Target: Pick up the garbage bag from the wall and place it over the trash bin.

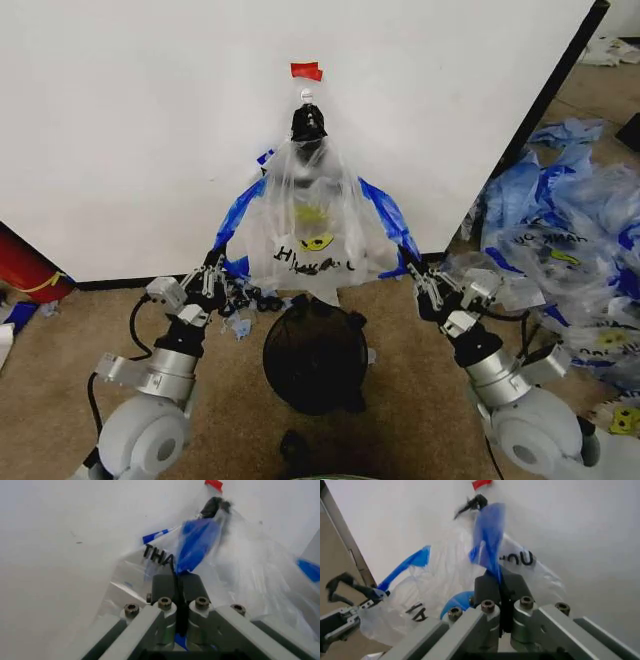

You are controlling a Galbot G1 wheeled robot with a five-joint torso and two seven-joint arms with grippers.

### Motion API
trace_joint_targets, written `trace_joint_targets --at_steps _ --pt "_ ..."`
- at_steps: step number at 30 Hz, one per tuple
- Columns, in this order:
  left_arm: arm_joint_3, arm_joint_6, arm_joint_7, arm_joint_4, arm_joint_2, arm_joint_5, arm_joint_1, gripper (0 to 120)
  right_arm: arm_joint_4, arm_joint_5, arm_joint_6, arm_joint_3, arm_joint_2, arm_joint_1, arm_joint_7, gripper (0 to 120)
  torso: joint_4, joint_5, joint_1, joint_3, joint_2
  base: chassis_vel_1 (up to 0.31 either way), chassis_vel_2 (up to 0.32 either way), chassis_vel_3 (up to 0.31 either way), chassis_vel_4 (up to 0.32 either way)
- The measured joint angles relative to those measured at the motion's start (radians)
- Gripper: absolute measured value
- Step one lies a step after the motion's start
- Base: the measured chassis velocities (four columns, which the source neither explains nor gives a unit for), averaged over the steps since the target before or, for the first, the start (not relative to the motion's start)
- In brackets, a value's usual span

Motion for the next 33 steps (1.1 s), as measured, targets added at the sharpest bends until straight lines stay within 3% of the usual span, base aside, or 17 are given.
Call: trace_joint_targets --at_steps 23,33 --pt "-0.004 -0.055 0.021 -0.003 -0.066 0.096 0.127 0 0.013 -0.071 0.032 0.047 0.014 -0.129 -0.025 0 0.0 0.0 0.0 0.0 0.0 0.0 0.0 0.0 0.0" --pt "-0.038 -0.037 0.005 -0.086 -0.066 0.071 0.098 0 0.119 -0.008 0.018 0.091 -0.003 -0.117 -0.013 0 -0.0001 -0.0001 0.0 0.0 0.0 0.0 0.0 0.0 0.0"
